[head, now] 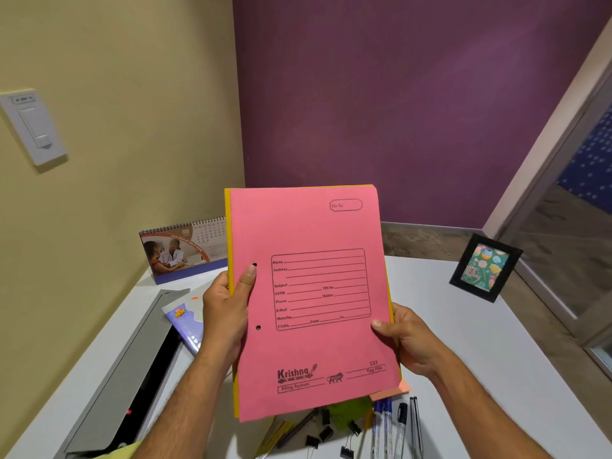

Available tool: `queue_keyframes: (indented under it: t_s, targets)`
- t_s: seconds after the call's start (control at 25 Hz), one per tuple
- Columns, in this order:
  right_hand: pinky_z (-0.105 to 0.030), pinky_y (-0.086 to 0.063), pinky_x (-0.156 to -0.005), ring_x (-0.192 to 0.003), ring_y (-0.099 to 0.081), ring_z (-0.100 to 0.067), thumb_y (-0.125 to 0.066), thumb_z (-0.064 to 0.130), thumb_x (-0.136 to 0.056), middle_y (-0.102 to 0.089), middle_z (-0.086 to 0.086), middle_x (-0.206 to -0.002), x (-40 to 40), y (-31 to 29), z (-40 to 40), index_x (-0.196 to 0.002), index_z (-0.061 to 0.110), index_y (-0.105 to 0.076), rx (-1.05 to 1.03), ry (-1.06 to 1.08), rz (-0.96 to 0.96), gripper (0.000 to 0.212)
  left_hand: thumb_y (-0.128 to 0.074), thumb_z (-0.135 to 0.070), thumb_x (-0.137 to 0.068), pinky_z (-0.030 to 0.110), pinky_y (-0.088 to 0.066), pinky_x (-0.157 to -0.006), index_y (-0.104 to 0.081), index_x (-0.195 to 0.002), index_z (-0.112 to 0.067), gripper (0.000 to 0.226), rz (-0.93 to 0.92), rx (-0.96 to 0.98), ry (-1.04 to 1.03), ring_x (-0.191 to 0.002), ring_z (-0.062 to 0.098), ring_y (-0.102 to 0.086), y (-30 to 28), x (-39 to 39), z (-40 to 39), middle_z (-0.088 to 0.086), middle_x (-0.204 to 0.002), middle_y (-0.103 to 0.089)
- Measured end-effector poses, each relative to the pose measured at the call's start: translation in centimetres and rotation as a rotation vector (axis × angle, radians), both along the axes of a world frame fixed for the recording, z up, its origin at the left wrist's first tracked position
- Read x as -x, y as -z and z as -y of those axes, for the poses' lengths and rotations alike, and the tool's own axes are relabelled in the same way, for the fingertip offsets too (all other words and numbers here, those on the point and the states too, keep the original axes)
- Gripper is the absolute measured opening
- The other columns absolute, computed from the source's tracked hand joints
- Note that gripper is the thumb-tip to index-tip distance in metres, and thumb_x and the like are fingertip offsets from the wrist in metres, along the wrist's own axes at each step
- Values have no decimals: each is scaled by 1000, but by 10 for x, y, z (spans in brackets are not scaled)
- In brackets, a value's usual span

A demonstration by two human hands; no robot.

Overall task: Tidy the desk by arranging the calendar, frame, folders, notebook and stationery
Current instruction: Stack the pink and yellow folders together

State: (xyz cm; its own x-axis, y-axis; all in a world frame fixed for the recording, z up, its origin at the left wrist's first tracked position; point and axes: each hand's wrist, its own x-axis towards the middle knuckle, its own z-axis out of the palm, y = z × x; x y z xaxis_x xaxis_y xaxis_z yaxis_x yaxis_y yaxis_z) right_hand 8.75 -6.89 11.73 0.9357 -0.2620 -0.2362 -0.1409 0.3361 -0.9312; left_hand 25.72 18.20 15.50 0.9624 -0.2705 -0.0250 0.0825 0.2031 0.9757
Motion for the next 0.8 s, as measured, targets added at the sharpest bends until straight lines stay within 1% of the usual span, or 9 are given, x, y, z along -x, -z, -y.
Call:
queue_keyframes:
  t_s: [0.08,0.2,0.28,0.4,0.52,0.6,0.68,0.72,0.8]
  targets:
    - [-44,-59,-77,-100,-69,-39,-81,15,-70,-68,-24,-119,5,2,3,-124,3,-60,21,43,1,59,-68,-41,-88,43,-59,-75,-71,-95,-21,21,-16,17,37,-79,22,-70,-1,1,9,5,-91,-77]
    - [-45,-60,-76,-94,-70,-38,-69,1,-83,-70,-24,-114,13,3,14,-121,3,-61,60,181,-25,38,-64,-36,-92,37,-57,-69,-66,-106,-18,23,-63,0,180,-81,21,-72,-1,3,26,6,-95,-77]
    - [-46,-59,-78,-92,-70,-37,-60,-4,-85,-70,-24,-112,22,5,28,-119,2,-62,73,259,-52,34,-62,-29,-94,38,-57,-71,-61,-112,-16,22,-94,-79,298,-84,23,-73,5,5,38,9,-101,-76]
    - [-46,-60,-78,-90,-70,-37,-60,-5,-82,-70,-24,-111,41,4,60,-117,1,-63,68,360,-76,36,-60,-19,-96,40,-58,-74,-58,-114,-19,19,-116,-252,499,-90,25,-74,17,17,62,8,-106,-75]
    - [-40,-61,-69,-79,-72,-32,-55,-12,-85,-74,-20,-99,58,1,101,-114,-2,-64,114,459,-153,32,-62,-15,-94,32,-55,-63,-62,-111,-20,18,-89,-405,578,-86,25,-73,25,32,98,4,-100,-75]
    - [-40,-59,-70,-74,-71,-31,-54,-14,-85,-75,-18,-93,67,0,129,-111,-3,-66,159,521,-227,30,-66,-12,-91,28,-55,-58,-66,-107,-16,17,-65,-458,550,-84,21,-73,28,40,131,5,-100,-74]
    - [-41,-58,-73,-70,-71,-31,-56,-15,-84,-76,-16,-87,75,1,155,-106,-1,-69,203,587,-293,29,-71,-14,-87,35,-61,-67,-68,-100,-15,14,-46,-493,514,-85,19,-73,36,46,167,4,-99,-74]
    - [-40,-58,-72,-68,-71,-31,-56,-15,-84,-76,-15,-84,77,1,168,-104,1,-70,218,612,-320,28,-74,-16,-85,39,-62,-73,-67,-97,-16,13,-38,-509,505,-85,19,-73,40,48,185,2,-97,-74]
    - [-38,-58,-67,-64,-71,-29,-57,-15,-84,-76,-11,-76,80,2,195,-99,3,-70,240,645,-360,27,-77,-21,-82,43,-62,-77,-65,-90,-18,15,-22,-557,495,-84,19,-73,49,52,220,0,-95,-74]
